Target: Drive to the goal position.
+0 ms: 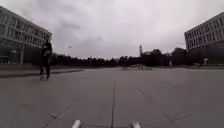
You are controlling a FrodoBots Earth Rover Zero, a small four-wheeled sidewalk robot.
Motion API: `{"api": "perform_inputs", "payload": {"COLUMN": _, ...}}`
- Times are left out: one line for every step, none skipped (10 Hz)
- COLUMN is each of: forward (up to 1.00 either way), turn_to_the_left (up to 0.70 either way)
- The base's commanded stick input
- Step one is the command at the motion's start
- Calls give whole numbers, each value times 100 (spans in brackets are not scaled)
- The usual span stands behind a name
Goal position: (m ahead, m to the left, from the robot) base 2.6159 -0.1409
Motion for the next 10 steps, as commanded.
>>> {"api": "perform_inputs", "payload": {"forward": 70, "turn_to_the_left": 0}}
{"api": "perform_inputs", "payload": {"forward": 70, "turn_to_the_left": 0}}
{"api": "perform_inputs", "payload": {"forward": 70, "turn_to_the_left": 0}}
{"api": "perform_inputs", "payload": {"forward": 70, "turn_to_the_left": 0}}
{"api": "perform_inputs", "payload": {"forward": 70, "turn_to_the_left": 0}}
{"api": "perform_inputs", "payload": {"forward": 70, "turn_to_the_left": 0}}
{"api": "perform_inputs", "payload": {"forward": 70, "turn_to_the_left": 0}}
{"api": "perform_inputs", "payload": {"forward": 70, "turn_to_the_left": 0}}
{"api": "perform_inputs", "payload": {"forward": 70, "turn_to_the_left": 0}}
{"api": "perform_inputs", "payload": {"forward": 70, "turn_to_the_left": 0}}
